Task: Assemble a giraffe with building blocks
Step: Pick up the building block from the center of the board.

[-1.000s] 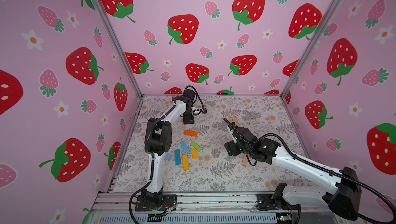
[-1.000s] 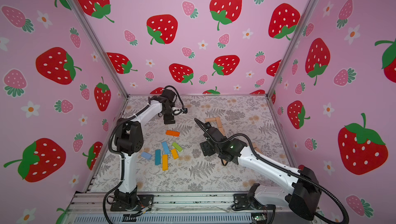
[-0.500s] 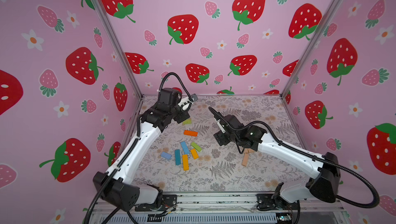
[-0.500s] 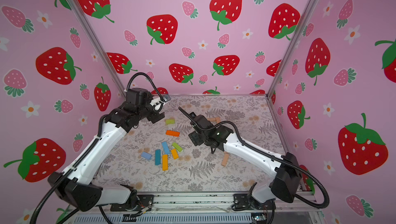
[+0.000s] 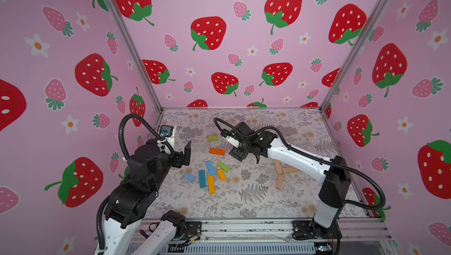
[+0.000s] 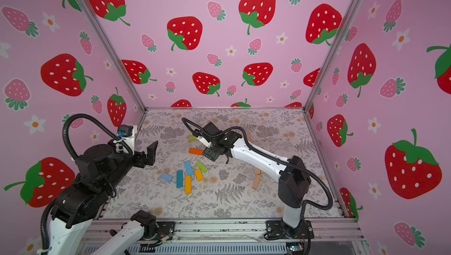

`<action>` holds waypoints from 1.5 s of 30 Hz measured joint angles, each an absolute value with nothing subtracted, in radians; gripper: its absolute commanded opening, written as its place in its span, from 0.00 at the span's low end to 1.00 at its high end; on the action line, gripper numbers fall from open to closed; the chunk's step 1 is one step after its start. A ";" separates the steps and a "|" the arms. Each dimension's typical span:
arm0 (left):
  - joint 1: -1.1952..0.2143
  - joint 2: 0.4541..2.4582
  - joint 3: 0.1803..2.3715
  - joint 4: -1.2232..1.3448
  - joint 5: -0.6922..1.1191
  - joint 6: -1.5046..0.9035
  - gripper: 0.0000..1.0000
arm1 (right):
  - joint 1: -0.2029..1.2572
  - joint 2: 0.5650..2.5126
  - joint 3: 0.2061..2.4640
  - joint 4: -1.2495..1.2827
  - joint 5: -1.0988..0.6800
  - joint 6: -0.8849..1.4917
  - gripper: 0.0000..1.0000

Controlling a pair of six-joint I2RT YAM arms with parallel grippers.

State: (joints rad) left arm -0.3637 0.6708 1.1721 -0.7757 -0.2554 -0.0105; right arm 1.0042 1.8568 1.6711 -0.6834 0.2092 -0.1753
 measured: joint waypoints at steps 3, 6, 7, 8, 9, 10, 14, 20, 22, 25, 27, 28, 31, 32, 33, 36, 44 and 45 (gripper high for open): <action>-0.364 0.654 1.113 -0.826 -0.237 -0.159 0.88 | 0.979 1.960 1.763 -0.733 0.162 -0.194 0.84; -0.364 0.643 1.053 -0.849 -0.203 -0.282 0.88 | 0.951 2.057 1.863 -0.783 0.121 -0.207 0.84; -0.364 0.634 1.028 -0.851 -0.190 -0.324 0.88 | 0.943 2.089 1.898 -0.800 0.107 -0.208 0.84; -0.364 0.624 1.005 -0.851 -0.176 -0.354 0.88 | 0.938 2.112 1.923 -0.810 0.097 -0.210 0.84; -0.364 0.607 0.974 -0.850 -0.160 -0.393 0.88 | 0.931 2.139 1.952 -0.822 0.083 -0.211 0.84; -0.364 0.588 0.942 -0.849 -0.142 -0.431 0.88 | 0.925 2.162 1.978 -0.833 0.070 -0.212 0.83; -0.364 0.534 0.847 -0.848 -0.080 -0.566 0.88 | 0.909 2.242 2.056 -0.854 0.019 -0.214 0.83; -0.364 0.536 0.697 -0.802 0.056 -0.742 0.88 | 0.900 2.349 2.154 -0.866 -0.047 -0.214 0.82; -0.364 0.535 0.662 -0.796 0.083 -0.783 0.87 | 0.899 2.385 2.193 -0.869 -0.067 -0.214 0.82; -0.360 0.524 0.641 -0.784 0.107 -0.821 0.87 | 0.899 2.432 2.247 -0.870 -0.091 -0.213 0.82; -0.357 0.517 0.640 -0.779 0.114 -0.836 0.88 | 0.899 2.463 2.286 -0.869 -0.105 -0.212 0.84; -0.355 0.514 0.640 -0.775 0.117 -0.841 0.88 | 0.899 2.481 2.307 -0.869 -0.110 -0.210 0.85; -0.349 0.512 0.640 -0.766 0.119 -0.847 0.88 | 0.899 2.525 2.360 -0.868 -0.120 -0.209 0.87; -0.347 0.512 0.640 -0.766 0.121 -0.847 0.88 | 0.899 2.536 2.374 -0.869 -0.122 -0.209 0.87; -0.345 0.512 0.640 -0.766 0.125 -0.848 0.88 | 0.899 2.550 2.389 -0.868 -0.125 -0.209 0.87; -0.342 0.512 0.640 -0.766 0.125 -0.849 0.88 | 0.899 2.578 2.413 -0.865 -0.133 -0.208 0.87; -0.334 0.512 0.640 -0.766 0.133 -0.851 0.88 | 0.907 2.626 2.430 -0.860 -0.144 -0.200 0.79; -0.332 0.512 0.640 -0.766 0.133 -0.850 0.88 | 0.908 2.629 2.430 -0.860 -0.142 -0.197 0.76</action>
State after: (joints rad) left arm -0.3325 0.5121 0.6399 -0.7658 0.1326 -0.8505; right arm 0.9077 2.6293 2.4302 -0.8604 -0.1425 -0.1967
